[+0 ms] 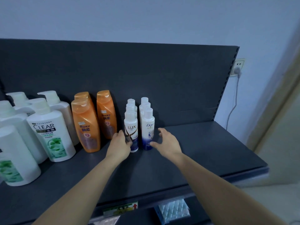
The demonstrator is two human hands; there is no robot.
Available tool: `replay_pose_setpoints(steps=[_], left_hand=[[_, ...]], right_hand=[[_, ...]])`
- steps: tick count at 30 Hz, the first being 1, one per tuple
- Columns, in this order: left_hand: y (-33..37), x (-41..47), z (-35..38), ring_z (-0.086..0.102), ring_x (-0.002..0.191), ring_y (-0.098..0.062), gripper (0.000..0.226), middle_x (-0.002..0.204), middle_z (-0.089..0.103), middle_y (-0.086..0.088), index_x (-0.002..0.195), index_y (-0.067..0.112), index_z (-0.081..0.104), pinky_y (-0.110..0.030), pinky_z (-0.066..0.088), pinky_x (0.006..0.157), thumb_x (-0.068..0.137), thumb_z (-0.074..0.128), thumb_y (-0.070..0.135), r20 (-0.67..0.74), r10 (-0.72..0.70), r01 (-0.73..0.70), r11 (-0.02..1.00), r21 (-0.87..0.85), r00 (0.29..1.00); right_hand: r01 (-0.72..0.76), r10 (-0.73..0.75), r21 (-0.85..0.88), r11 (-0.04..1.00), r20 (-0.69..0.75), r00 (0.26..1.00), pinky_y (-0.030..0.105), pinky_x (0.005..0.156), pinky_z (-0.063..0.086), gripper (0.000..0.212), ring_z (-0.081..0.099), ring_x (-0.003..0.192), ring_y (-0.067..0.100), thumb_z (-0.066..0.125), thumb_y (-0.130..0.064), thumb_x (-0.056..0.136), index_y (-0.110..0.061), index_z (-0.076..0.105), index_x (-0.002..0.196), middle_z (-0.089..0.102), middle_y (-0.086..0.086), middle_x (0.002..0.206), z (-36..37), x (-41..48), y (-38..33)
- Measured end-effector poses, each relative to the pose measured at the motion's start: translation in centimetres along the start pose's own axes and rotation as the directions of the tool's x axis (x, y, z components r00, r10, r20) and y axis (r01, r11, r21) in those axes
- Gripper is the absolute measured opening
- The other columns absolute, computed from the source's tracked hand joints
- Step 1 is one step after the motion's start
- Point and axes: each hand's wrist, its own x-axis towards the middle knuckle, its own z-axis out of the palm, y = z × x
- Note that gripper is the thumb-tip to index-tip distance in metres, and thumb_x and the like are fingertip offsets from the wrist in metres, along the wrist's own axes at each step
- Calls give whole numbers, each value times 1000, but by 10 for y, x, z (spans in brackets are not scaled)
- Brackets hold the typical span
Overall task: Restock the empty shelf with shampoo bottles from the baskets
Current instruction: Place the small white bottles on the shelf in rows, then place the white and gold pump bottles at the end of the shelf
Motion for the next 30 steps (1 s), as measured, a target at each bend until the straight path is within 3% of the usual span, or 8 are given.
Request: replay_pose_setpoints(steps=[3, 8, 12, 17, 21, 26, 30], left_hand=[[0, -12, 4, 53, 110, -36, 31, 115, 52, -18, 110, 5, 53, -37, 40, 91, 88, 64, 23, 67, 2, -9, 995, 99, 998], [17, -47, 11, 50, 112, -32, 31, 117, 54, -17, 104, 4, 55, -36, 41, 91, 89, 61, 30, 177, 187, -222, 954, 200, 966], [45, -90, 21, 40, 128, -30, 47, 135, 46, -15, 127, 2, 48, -39, 37, 102, 91, 59, 30, 242, 378, -422, 891, 165, 893], [74, -157, 55, 39, 128, -29, 47, 134, 48, -14, 129, 0, 48, -36, 33, 105, 90, 60, 25, 328, 605, -663, 743, 95, 725], [102, -210, 92, 42, 124, -30, 46, 130, 52, -13, 124, 3, 51, -36, 33, 103, 87, 62, 27, 419, 711, -797, 602, 49, 564], [138, -296, 137, 45, 120, -29, 42, 127, 53, -10, 122, 8, 51, -36, 37, 99, 88, 60, 31, 509, 780, -895, 445, -42, 364], [168, -377, 170, 43, 123, -26, 50, 133, 48, -8, 133, 11, 44, -35, 38, 99, 92, 57, 34, 573, 783, -923, 367, -111, 242]], right_hand=[[-4, -1, -127, 992, -40, 999, 36, 106, 41, 67, 44, 134, 21, 65, -38, 90, -18, 38, 147, 49, 2, 145, -12, -24, 11], [-118, 80, -271, 955, -145, 986, 37, 106, 41, 59, 41, 134, 22, 60, -37, 93, -16, 42, 145, 49, 2, 142, -30, -87, 35], [-239, 160, -326, 915, -252, 954, 36, 102, 39, 55, 46, 129, 27, 61, -35, 92, -15, 47, 140, 55, 6, 134, -43, -151, 54], [-444, 343, -350, 825, -314, 885, 37, 95, 42, 46, 49, 123, 29, 59, -34, 92, -17, 51, 134, 56, 7, 131, -60, -253, 84], [-576, 466, -349, 739, -352, 812, 39, 99, 43, 52, 49, 124, 29, 58, -37, 93, -20, 45, 141, 52, 6, 136, -74, -342, 112], [-741, 615, -299, 602, -418, 669, 39, 103, 40, 54, 44, 130, 27, 59, -39, 93, -21, 45, 142, 49, 4, 140, -91, -452, 143], [-829, 692, -237, 506, -462, 554, 39, 101, 42, 52, 48, 125, 28, 61, -40, 89, -21, 51, 137, 53, 5, 135, -102, -542, 166]])
